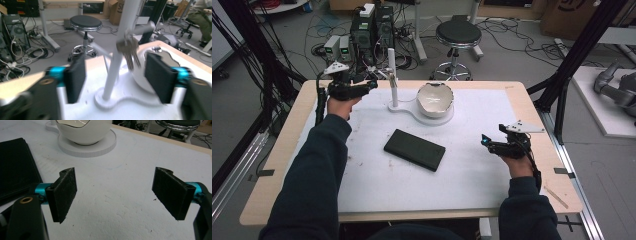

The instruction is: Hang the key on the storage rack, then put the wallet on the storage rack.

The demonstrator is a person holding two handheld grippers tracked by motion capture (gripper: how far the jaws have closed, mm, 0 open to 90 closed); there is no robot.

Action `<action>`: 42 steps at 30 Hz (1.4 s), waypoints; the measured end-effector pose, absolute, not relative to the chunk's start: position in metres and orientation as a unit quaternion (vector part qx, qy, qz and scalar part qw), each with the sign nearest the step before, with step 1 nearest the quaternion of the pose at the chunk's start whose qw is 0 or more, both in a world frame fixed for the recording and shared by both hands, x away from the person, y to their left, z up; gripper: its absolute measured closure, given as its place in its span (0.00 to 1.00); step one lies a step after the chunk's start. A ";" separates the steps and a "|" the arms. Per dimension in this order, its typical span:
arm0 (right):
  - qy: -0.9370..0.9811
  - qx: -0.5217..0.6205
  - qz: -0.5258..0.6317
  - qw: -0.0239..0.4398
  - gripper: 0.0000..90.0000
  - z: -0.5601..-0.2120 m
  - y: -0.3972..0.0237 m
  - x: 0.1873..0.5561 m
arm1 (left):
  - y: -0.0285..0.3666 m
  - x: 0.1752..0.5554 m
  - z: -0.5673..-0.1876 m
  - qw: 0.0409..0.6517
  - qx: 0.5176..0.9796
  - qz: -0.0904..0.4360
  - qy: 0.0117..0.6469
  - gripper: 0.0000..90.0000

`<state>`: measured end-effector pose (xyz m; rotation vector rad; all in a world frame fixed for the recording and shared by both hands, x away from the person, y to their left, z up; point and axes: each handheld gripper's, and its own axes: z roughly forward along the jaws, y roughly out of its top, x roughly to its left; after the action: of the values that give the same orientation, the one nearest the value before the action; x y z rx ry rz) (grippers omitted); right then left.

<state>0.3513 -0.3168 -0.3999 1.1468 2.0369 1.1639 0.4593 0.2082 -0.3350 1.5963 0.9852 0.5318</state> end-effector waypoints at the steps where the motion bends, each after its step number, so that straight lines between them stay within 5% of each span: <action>1: 0.754 0.423 0.429 0.262 0.22 -0.400 -0.316 0.352 | 0.211 0.452 -0.341 0.561 0.679 0.233 0.413 0.29; 4: 0.755 0.422 0.427 0.263 0.22 -0.400 -0.315 0.352 | 0.215 0.437 -0.353 0.552 0.689 0.239 0.403 0.22; 14: 0.754 0.423 0.423 0.270 0.22 -0.402 -0.314 0.355 | 0.230 0.395 -0.373 0.568 0.683 0.241 0.390 0.23; 42: 0.763 0.385 0.432 0.289 0.22 -0.399 -0.298 0.347 | 0.248 0.366 -0.406 0.540 0.706 0.226 0.399 0.23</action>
<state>0.3470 -0.2979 -0.3993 1.0269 2.0359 1.1532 0.3656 0.2485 -0.4057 1.6782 0.9484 0.5377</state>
